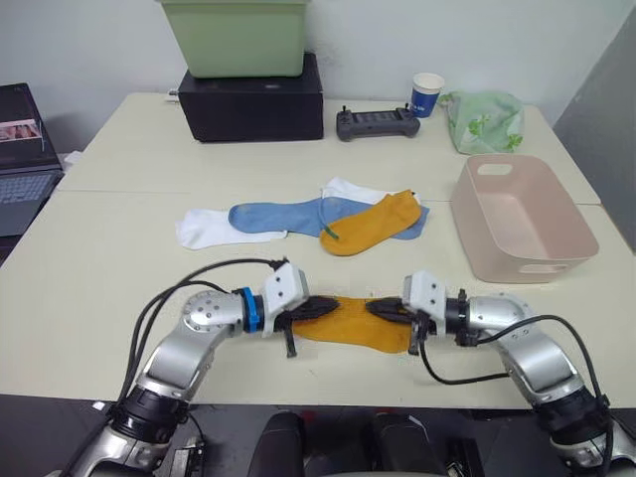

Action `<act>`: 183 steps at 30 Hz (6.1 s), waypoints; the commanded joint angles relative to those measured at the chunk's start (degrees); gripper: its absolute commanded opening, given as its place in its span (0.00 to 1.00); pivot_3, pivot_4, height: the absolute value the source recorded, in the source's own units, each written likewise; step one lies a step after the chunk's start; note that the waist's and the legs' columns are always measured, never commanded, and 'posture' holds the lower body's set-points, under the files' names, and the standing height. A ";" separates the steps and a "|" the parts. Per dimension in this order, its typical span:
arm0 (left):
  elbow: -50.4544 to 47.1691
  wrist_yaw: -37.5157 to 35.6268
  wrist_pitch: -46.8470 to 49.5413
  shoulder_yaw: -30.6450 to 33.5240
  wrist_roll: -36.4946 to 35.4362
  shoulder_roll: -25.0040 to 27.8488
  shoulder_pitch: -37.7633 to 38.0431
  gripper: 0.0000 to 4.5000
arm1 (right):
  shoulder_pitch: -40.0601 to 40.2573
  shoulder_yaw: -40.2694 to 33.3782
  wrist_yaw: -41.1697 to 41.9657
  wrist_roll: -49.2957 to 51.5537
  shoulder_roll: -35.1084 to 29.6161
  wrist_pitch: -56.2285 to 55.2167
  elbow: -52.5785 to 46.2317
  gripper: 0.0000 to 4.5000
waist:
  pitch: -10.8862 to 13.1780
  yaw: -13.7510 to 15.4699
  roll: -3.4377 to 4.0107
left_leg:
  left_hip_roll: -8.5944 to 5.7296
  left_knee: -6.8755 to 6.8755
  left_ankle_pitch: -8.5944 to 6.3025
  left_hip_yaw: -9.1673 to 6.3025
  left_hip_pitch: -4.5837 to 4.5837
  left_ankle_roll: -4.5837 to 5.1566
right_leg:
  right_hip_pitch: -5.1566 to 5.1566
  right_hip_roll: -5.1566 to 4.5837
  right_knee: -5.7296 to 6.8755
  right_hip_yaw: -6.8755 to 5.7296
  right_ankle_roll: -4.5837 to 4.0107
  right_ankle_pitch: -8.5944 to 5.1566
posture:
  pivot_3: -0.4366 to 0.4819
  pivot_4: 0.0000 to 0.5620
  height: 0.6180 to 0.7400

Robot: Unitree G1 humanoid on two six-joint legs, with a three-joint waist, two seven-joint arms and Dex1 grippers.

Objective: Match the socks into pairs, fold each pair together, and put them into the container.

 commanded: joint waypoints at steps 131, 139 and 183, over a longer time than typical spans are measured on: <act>-12.38 15.55 34.45 21.76 -19.22 4.16 3.98 0.01 | -26.73 -8.47 -17.73 3.34 16.17 18.54 23.16 1.00 | -0.20 -0.10 0.14 | 0.00 -0.14 0.12 0.02 0.01 -0.16 | -0.06 -0.04 -0.08 0.02 0.01 0.10 | 0.48 0.27 1.00; -12.19 15.45 33.39 21.80 -18.74 4.86 4.90 0.00 | -30.44 -7.85 -17.35 1.56 17.45 14.46 32.65 0.63 | -0.19 -0.38 0.15 | 0.05 -0.17 0.12 0.09 -0.02 -0.16 | -0.19 -0.02 -0.01 0.07 0.01 0.10 | 0.48 0.27 1.00; -5.22 -5.19 36.25 12.73 -25.64 13.59 -7.05 0.00 | 7.94 -38.76 -36.32 35.73 24.43 76.45 -45.69 0.01 | -0.18 -0.28 0.17 | 0.08 -0.32 0.12 0.12 -0.15 -0.16 | -0.32 0.10 -0.10 0.16 0.03 0.07 | 0.48 0.27 1.00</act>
